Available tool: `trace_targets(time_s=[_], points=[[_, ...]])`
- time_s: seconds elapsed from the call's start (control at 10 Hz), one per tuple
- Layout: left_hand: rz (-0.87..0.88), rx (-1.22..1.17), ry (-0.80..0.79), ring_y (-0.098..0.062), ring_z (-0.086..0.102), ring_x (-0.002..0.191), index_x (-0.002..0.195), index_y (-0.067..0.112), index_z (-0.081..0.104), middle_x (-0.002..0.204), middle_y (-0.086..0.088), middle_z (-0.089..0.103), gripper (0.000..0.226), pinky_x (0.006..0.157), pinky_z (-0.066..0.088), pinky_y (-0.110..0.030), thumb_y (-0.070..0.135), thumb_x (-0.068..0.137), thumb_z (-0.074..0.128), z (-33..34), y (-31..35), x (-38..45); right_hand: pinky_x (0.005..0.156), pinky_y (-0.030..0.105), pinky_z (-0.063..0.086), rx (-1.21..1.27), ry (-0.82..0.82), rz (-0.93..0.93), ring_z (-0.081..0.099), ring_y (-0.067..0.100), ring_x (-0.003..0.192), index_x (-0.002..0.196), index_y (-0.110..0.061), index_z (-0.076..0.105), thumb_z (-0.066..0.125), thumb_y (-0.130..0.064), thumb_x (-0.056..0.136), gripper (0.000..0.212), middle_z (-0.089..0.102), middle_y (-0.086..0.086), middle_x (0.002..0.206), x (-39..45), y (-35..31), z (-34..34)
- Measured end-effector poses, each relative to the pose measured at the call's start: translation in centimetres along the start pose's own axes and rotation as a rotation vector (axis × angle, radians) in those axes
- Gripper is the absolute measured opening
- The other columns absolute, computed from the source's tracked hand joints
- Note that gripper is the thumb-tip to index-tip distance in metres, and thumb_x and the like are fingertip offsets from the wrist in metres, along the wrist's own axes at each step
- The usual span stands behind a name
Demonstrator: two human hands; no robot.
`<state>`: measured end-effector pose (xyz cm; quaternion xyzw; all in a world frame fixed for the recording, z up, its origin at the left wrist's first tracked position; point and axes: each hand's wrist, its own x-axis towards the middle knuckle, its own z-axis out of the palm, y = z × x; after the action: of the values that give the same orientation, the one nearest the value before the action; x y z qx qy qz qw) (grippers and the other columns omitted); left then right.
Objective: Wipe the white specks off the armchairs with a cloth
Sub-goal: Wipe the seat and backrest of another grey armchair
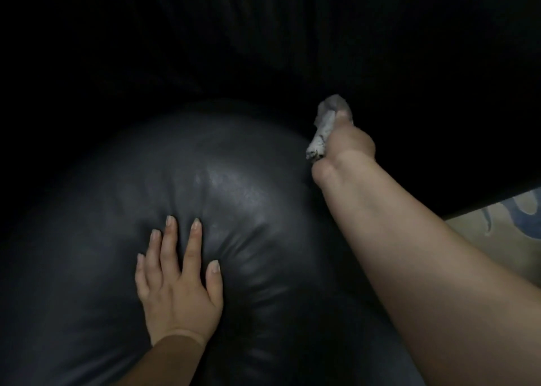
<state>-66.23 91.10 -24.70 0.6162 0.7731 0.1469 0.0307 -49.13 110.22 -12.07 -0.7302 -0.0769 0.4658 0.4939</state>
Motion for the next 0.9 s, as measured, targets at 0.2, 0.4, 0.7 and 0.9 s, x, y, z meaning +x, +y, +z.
trace_targets(time_s=[0.2,0.4,0.7,0.9], points=[[-0.004,-0.001,0.031,-0.034,0.022,0.143,0.147,0.02,0.037,0.157,-0.012,0.024,0.061,0.115,0.011,-0.051,0.042,0.09,0.033,-0.4,0.3,0.0,0.084,0.013,0.048,-0.186,-0.085,-0.373,0.063,0.0,0.098,0.118,-0.026,0.062,0.058,-0.03,0.094,0.025,0.067,-0.008,0.109,-1.6,3.4,-6.6],[-0.008,0.001,0.066,-0.033,0.02,0.143,0.147,0.022,0.037,0.157,-0.011,0.025,0.061,0.115,0.009,-0.049,0.044,0.09,0.033,-0.4,0.0,-0.3,0.084,-0.006,0.03,-0.577,0.04,-0.874,0.049,-0.009,0.092,0.13,-0.022,0.057,0.065,-0.016,0.089,0.043,0.045,-0.004,0.108,-2.5,5.2,-14.0],[-0.011,-0.017,0.11,-0.031,0.016,0.145,0.148,0.026,0.033,0.158,-0.009,0.022,0.06,0.116,0.002,-0.042,0.046,0.092,0.031,0.0,0.3,-0.3,0.081,-0.004,0.029,-0.716,0.343,-1.111,0.039,0.004,0.084,0.12,-0.015,0.065,0.07,-0.005,0.081,0.04,0.038,0.0,0.098,-0.2,4.7,-19.7],[-0.013,-0.023,0.117,-0.031,0.016,0.145,0.148,0.025,0.033,0.158,-0.009,0.021,0.06,0.117,0.002,-0.044,0.044,0.092,0.031,-0.1,0.5,-0.4,0.077,-0.001,0.029,-0.807,0.181,-0.882,0.042,0.006,0.085,0.121,-0.019,0.064,0.067,-0.015,0.087,0.034,0.039,-0.003,0.097,0.8,6.4,-20.1]])
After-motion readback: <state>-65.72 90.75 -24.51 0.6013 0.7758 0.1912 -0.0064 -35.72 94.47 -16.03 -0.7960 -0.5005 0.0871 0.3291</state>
